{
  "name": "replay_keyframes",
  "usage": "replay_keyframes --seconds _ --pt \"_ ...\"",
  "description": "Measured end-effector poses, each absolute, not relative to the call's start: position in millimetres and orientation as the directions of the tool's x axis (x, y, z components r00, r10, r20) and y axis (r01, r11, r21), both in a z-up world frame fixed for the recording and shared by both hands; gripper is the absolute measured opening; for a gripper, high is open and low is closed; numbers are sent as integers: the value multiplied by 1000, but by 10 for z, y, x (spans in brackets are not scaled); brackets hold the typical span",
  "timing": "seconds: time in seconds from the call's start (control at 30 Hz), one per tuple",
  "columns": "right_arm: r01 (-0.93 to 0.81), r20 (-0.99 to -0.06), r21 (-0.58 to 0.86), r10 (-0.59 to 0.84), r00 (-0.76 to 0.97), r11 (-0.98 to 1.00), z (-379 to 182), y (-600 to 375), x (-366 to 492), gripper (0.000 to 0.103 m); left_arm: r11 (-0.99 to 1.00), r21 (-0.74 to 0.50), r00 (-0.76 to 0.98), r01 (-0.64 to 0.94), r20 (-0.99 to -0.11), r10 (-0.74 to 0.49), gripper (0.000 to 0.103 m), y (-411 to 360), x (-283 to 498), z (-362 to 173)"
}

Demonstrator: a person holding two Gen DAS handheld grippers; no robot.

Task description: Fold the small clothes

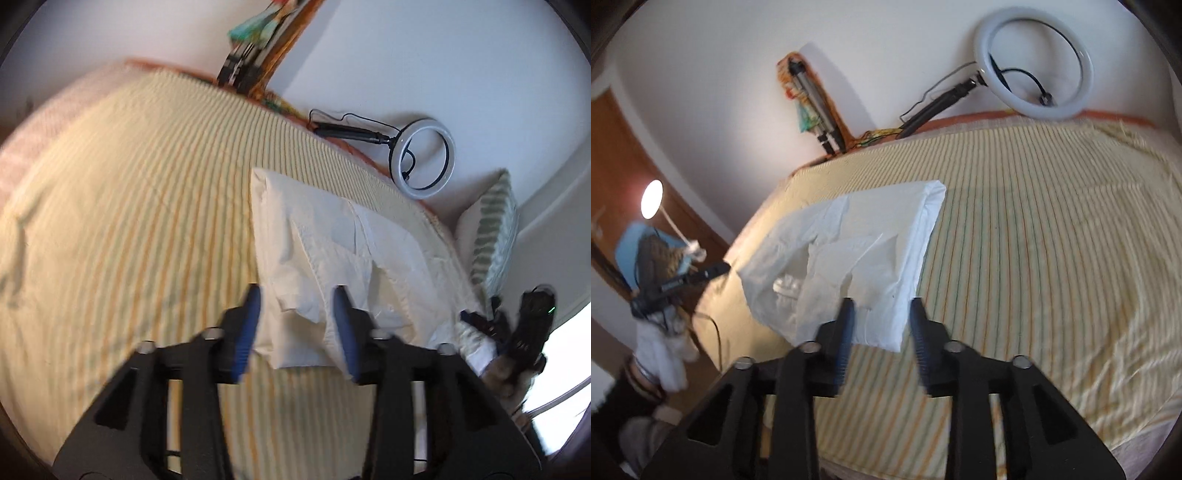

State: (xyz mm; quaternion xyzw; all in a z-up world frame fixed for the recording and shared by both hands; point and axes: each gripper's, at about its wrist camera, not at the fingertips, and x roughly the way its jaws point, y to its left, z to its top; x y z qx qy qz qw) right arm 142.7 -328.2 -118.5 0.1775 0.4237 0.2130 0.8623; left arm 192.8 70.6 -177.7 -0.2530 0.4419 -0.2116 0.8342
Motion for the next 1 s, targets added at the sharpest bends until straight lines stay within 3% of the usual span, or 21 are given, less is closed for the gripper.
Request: replay_keyframes --seconds 0.07,0.13,0.2,0.3,0.53,0.73,1.0 --pt "-160 -631 585 570 527 795 -1283 -3321 1530 39 746 -660 495 89 -621 -608 43 701 2013 -1883" --pt "-124 -629 616 580 517 778 -1365 -3312 1607 39 746 -662 486 68 -631 -604 36 663 2062 -1947" --pt "-108 -656 611 577 486 785 -1457 -3230 1683 36 735 -674 460 69 -633 -623 9 613 2108 -2012" --pt "-123 -671 605 588 453 786 -1539 -3087 1723 3 748 -660 472 65 -640 -606 2 609 2095 -1998" --pt "-244 -663 518 565 492 820 -1163 -3034 1512 2 783 -607 487 135 -648 -586 0 576 1802 -1850" --pt "-205 -739 457 498 453 865 -1437 -3011 1526 2 808 -579 463 110 -690 -557 0 550 1768 -2136" --pt "-225 -785 393 453 423 891 -1538 -2994 1503 5 872 -455 470 181 -739 -483 0 478 1692 -1993"
